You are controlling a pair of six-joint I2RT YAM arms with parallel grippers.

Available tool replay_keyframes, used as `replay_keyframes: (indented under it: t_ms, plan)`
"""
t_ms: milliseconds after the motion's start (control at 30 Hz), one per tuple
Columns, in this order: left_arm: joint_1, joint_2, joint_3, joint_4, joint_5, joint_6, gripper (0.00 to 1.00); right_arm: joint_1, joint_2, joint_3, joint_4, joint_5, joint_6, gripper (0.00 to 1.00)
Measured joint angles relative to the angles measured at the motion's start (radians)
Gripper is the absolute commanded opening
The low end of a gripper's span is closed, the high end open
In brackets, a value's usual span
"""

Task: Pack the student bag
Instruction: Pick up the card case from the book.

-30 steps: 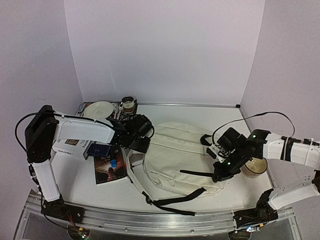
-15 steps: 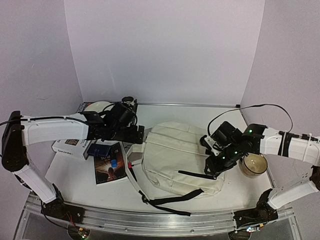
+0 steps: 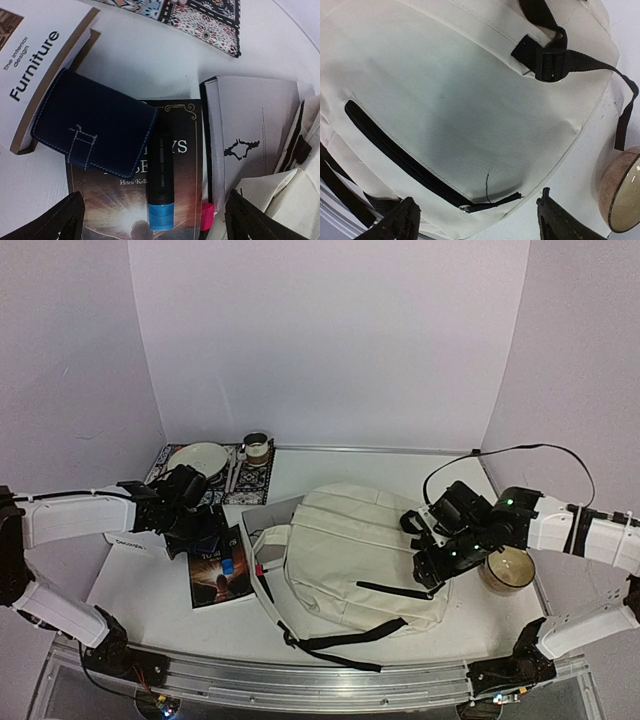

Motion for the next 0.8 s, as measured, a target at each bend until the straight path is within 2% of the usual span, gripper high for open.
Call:
replay_keyframes:
  t_ms: [133,333,633,800]
  plan:
    - [0.068,-0.097,-0.096,0.048,0.025,-0.097,0.93,0.000,-0.040,-0.011,0.010,0.037,-0.001,0.92]
    - [0.144,-0.219,-0.265,0.173,0.048,-0.249,0.84,0.000,-0.107,-0.037,0.025,0.081,0.000,0.96]
    - [0.175,-0.164,-0.348,0.384,0.103,-0.380,0.62,0.000,-0.131,-0.049,0.048,0.105,-0.003,0.97]
    - [0.190,-0.110,-0.367,0.463,0.109,-0.426,0.61,0.000,-0.153,-0.061,0.049,0.114,-0.008,0.98]
